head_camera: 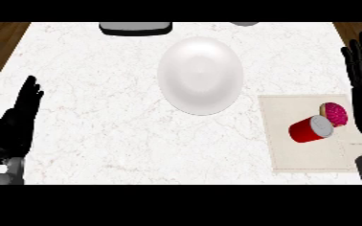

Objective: Pick the cupcake from the placemat and place it in the plate

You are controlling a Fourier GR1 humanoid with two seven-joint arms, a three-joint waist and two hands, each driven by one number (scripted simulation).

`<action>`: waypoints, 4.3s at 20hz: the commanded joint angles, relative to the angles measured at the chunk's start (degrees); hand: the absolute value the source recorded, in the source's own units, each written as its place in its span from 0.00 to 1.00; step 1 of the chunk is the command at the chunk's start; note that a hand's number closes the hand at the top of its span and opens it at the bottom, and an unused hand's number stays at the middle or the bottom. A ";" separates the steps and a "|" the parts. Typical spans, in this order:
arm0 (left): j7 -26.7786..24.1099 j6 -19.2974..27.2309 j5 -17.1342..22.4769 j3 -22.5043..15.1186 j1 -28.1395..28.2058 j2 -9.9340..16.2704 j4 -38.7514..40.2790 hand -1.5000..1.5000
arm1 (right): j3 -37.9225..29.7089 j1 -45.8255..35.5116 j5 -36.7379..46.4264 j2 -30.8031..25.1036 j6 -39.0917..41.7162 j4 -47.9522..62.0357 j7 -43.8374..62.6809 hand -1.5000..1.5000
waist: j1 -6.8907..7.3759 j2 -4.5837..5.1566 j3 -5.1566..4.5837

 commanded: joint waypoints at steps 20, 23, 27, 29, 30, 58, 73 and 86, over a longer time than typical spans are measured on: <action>7.28 -7.86 1.53 -9.96 1.81 -15.72 4.25 0.50 | -31.81 14.87 4.07 -9.27 -6.05 23.88 -11.32 0.00 | -0.40 -1.66 -0.81; 10.26 -6.74 2.87 -8.84 -0.22 -14.22 2.54 0.50 | -24.95 20.09 8.42 -14.54 -1.58 19.63 -1.44 0.00 | -0.94 -1.63 -0.95; 9.52 -8.10 2.87 -10.45 2.78 -14.66 1.67 0.50 | -19.79 21.03 11.53 -21.33 5.10 17.75 8.36 0.00 | 0.26 -1.54 -0.98; 11.41 -6.87 2.92 -9.67 2.75 -14.53 0.00 0.50 | -18.86 23.85 11.08 -20.78 6.70 10.86 13.16 0.00 | -0.51 -1.83 -0.94; 10.97 -5.16 0.70 -11.78 1.59 -16.78 1.27 0.50 | -16.32 19.93 13.17 -22.20 5.91 11.04 18.06 0.00 | 0.16 -1.59 -0.93; 10.91 -15.06 -2.32 -3.91 2.96 -19.86 2.85 0.50 | -6.42 1.61 36.14 -4.96 12.46 18.75 35.79 0.00 | -0.04 -1.63 -0.80; 13.99 -15.08 -4.87 -2.09 6.82 -21.20 -4.99 0.50 | -7.53 -3.02 45.33 -0.68 11.38 34.14 30.91 0.00 | 0.25 -1.64 -0.77; 9.46 -14.36 -9.83 -1.42 2.15 -25.73 5.88 0.50 | -3.94 -6.84 54.24 2.12 9.32 42.67 25.19 1.00 | 0.09 -1.57 -0.79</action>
